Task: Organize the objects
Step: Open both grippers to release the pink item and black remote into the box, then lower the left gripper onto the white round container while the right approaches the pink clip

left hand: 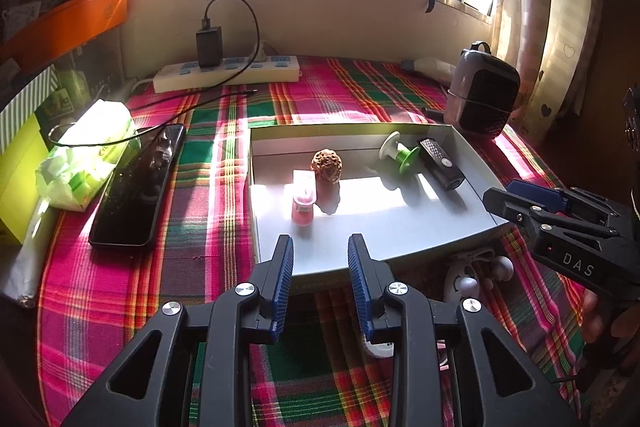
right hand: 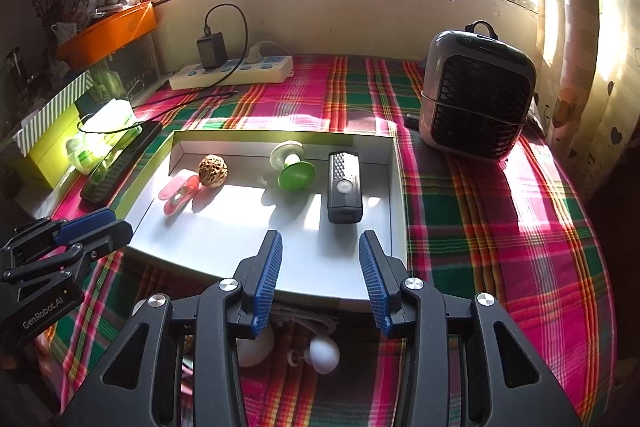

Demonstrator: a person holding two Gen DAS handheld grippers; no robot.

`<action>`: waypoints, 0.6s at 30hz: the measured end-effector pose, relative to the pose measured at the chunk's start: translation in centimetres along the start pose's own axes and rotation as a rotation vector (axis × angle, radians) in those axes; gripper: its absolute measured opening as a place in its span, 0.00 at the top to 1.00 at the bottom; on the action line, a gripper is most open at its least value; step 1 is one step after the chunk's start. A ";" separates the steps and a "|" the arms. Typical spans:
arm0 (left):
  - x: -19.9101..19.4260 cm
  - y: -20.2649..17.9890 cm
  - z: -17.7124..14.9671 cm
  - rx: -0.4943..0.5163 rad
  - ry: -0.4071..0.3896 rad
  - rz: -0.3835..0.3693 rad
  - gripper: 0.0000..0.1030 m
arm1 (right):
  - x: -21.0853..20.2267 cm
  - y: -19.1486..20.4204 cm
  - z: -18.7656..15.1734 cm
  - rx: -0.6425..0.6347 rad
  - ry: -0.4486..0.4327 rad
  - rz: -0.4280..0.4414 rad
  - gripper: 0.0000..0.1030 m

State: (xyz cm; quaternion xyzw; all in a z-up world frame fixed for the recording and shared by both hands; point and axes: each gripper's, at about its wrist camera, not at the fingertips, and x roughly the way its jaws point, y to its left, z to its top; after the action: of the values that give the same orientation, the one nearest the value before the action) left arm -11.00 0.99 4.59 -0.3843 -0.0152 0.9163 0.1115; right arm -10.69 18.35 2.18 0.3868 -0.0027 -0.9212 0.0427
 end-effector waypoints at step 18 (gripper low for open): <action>-1.5 -0.8 -3.4 0.021 0.038 -0.078 0.74 | -3.4 1.5 -4.0 -0.053 -0.048 0.121 0.60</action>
State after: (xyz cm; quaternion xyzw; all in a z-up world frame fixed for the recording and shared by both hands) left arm -7.40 1.22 3.30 -0.3997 -0.0182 0.9039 0.1514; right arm -5.35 17.25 1.84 0.3625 -0.0027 -0.9257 0.1082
